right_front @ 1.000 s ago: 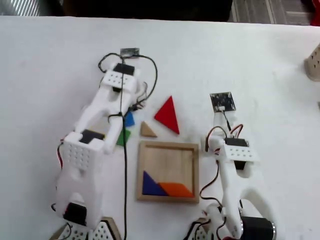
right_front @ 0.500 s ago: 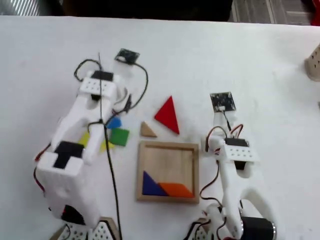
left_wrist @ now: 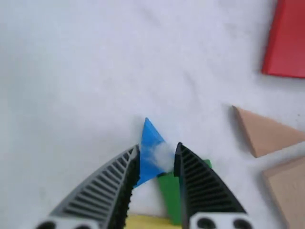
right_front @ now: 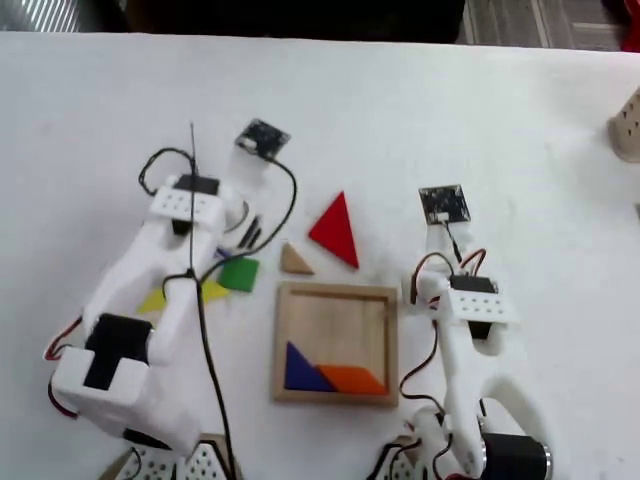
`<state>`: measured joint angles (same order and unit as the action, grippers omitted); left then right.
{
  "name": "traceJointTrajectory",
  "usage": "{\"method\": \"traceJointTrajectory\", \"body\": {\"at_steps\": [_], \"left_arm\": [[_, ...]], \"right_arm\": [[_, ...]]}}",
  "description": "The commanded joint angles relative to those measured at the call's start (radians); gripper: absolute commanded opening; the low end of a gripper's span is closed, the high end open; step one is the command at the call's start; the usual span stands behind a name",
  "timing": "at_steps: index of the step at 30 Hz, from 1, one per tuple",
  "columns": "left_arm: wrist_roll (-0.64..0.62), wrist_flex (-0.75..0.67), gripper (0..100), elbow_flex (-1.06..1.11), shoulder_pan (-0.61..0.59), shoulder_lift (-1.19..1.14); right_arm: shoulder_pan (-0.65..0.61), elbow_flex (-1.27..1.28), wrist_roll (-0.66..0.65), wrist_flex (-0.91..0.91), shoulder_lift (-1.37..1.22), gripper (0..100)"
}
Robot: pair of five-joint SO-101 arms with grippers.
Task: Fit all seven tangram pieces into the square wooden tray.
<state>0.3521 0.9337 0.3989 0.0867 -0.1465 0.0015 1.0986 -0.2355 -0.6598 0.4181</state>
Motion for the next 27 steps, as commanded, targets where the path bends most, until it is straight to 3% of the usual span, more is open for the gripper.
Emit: {"method": "traceJointTrajectory", "body": {"at_steps": [1, 10, 14, 18, 21, 27], "left_arm": [[0.117, -0.155, 13, 0.074, -0.056, 0.062], [0.133, -0.178, 14, 0.107, -0.073, 0.119], [0.109, -0.071, 14, 0.098, -0.074, 0.174], [0.121, 0.032, 21, 0.098, -0.068, 0.274], [0.123, 0.069, 26, 0.101, -0.071, 0.348], [0.124, 0.097, 25, 0.104, -0.067, 0.303]], "right_arm": [[-0.005, -0.041, -0.014, -0.008, 0.012, 12.0], [-0.008, -0.041, -0.014, -0.008, 0.013, 12.1], [-0.008, -0.041, -0.014, -0.008, 0.013, 12.1], [-0.008, -0.041, -0.014, -0.008, 0.013, 12.2], [-0.008, -0.041, -0.014, -0.008, 0.013, 12.2], [-0.008, -0.041, -0.014, -0.008, 0.013, 12.2]]}}
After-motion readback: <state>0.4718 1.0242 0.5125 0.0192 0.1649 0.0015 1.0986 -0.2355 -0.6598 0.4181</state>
